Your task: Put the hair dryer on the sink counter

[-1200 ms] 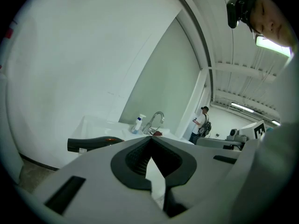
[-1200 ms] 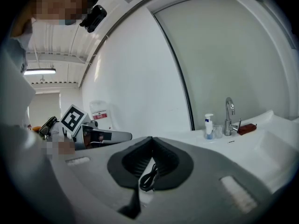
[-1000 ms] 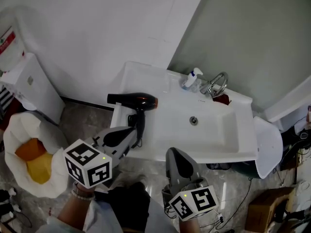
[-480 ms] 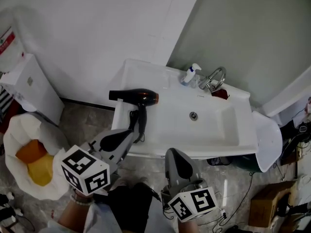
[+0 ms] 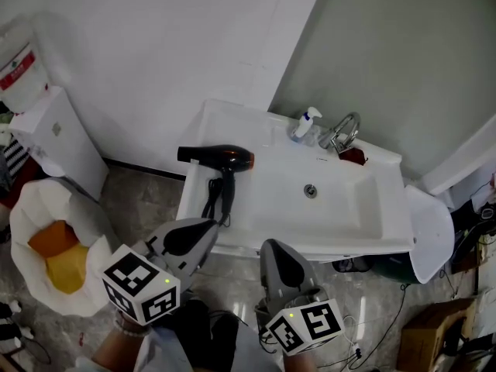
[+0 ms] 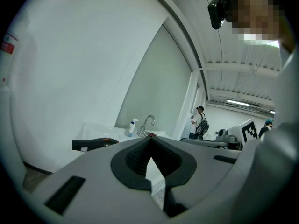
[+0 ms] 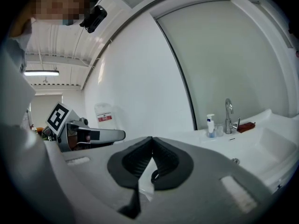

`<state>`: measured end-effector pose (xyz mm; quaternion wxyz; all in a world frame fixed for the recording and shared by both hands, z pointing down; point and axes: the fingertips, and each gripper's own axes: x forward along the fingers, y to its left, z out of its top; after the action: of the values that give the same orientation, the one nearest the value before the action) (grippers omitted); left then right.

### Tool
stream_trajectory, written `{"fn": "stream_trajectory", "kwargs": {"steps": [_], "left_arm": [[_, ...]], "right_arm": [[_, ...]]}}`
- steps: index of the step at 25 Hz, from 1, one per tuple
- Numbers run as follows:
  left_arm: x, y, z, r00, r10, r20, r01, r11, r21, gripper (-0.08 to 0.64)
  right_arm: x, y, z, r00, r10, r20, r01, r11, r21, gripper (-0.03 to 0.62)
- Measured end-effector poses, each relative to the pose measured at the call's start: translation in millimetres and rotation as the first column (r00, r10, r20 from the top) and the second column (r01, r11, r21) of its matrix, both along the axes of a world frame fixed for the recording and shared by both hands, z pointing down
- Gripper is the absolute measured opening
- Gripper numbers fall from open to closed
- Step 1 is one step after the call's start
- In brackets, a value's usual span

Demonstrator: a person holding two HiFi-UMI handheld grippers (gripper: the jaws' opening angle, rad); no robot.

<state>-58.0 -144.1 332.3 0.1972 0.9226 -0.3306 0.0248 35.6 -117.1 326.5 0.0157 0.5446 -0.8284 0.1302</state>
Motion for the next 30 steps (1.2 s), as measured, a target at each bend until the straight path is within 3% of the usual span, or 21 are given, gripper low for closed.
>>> {"fn": "stream_trajectory", "kwargs": {"steps": [8, 21, 30], "left_arm": [[24, 33, -17, 0.998, -0.037, 0.050, 0.034, 0.998, 0.053, 0.005], [63, 88, -48, 0.990, -0.141, -0.016, 0.142, 0.985, 0.097, 0.006], [86, 145, -53, 0.981, -0.194, -0.021, 0.195, 0.975, 0.106, 0.005]], "right_arm": [[22, 22, -17, 0.998, -0.055, 0.001, 0.055, 0.998, 0.027, -0.002], [80, 83, -28, 0.996, -0.089, 0.017, 0.088, 0.995, 0.050, -0.002], [106, 130, -30, 0.991, -0.133, 0.024, 0.132, 0.989, 0.064, -0.002]]}}
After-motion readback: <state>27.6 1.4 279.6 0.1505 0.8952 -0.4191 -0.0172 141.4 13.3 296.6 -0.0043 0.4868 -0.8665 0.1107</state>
